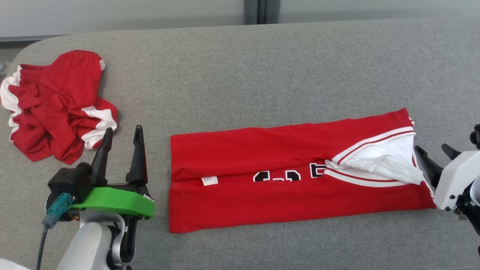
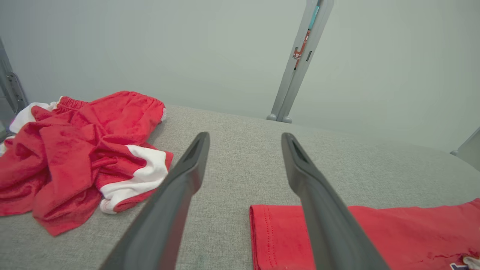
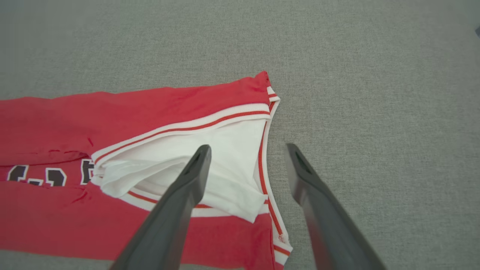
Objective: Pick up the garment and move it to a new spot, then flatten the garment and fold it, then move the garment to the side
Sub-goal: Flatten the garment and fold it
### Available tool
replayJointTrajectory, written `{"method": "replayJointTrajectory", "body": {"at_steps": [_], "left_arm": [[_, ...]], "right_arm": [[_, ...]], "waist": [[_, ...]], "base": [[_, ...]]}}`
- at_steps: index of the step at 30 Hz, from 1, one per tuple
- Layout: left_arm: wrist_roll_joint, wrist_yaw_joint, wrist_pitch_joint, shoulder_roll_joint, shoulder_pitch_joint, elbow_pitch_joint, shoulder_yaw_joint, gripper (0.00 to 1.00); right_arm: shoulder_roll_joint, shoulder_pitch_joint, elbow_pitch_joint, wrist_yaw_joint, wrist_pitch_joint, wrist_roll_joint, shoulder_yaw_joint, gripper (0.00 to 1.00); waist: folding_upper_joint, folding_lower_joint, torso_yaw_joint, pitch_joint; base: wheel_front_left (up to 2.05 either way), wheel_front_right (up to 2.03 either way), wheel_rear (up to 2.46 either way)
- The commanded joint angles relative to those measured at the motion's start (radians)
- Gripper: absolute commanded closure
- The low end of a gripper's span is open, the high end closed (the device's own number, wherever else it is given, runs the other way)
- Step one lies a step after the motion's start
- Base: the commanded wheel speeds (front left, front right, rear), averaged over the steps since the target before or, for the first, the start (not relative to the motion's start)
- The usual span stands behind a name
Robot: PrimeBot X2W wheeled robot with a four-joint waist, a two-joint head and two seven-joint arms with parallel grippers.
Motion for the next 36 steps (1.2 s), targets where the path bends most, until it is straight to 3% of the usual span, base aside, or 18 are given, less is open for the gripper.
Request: {"method": "replayJointTrajectory", "body": {"at_steps": [1, 10, 18, 23, 24, 25, 26, 36], "left_arm": [[0.031, -0.019, -0.003, -0.015, 0.030, -0.021, 0.041, 0.00], [0.173, -0.135, -0.003, -0.125, 0.075, -0.051, 0.249, 0.00], [0.260, -0.173, -0.003, -0.144, 0.037, -0.005, 0.290, 0.00], [0.275, -0.184, -0.003, -0.162, 0.035, 0.005, 0.308, 0.00], [0.274, -0.186, -0.003, -0.164, 0.034, 0.006, 0.310, 0.00], [0.275, -0.188, -0.003, -0.166, 0.035, 0.010, 0.314, 0.00], [0.277, -0.190, -0.003, -0.167, 0.035, 0.012, 0.316, 0.00], [0.295, -0.198, -0.003, -0.175, 0.047, 0.030, 0.320, 0.00]], "right_arm": [[0.017, -0.013, 0.010, -0.001, 0.016, -0.009, -0.020, 0.00], [0.104, -0.121, 0.174, -0.001, 0.076, -0.072, -0.091, 0.00], [0.141, -0.197, 0.332, -0.001, 0.080, -0.137, -0.123, 0.00], [0.181, -0.193, 0.410, -0.001, 0.174, -0.142, -0.128, 0.00], [0.185, -0.191, 0.414, -0.001, 0.186, -0.143, -0.124, 0.25], [0.181, -0.193, 0.405, -0.001, 0.176, -0.149, -0.121, 0.85], [0.177, -0.196, 0.401, -0.001, 0.162, -0.155, -0.134, 1.00], [0.115, -0.194, 0.313, -0.002, 0.049, -0.238, -0.293, 1.00]], "waist": [[-0.0001, 0.0000, 0.006, -0.007], [-0.0001, 0.0000, 0.032, 0.006], [-0.0001, 0.0000, 0.061, 0.044], [-0.0001, 0.0000, 0.070, 0.050], [-0.0001, 0.0000, 0.070, 0.049], [-0.0001, 0.0000, 0.069, 0.049], [-0.0001, 0.0000, 0.068, 0.048], [-0.0001, 0.0000, 0.043, 0.010]], "base": [[0.00, 0.00, 0.00], [0.00, 0.00, 0.00], [0.00, 0.00, 0.00], [0.00, 0.00, 0.00], [0.00, 0.00, 0.00], [0.00, 0.00, 0.00], [0.00, 0.00, 0.00], [0.00, 0.00, 0.00]]}}
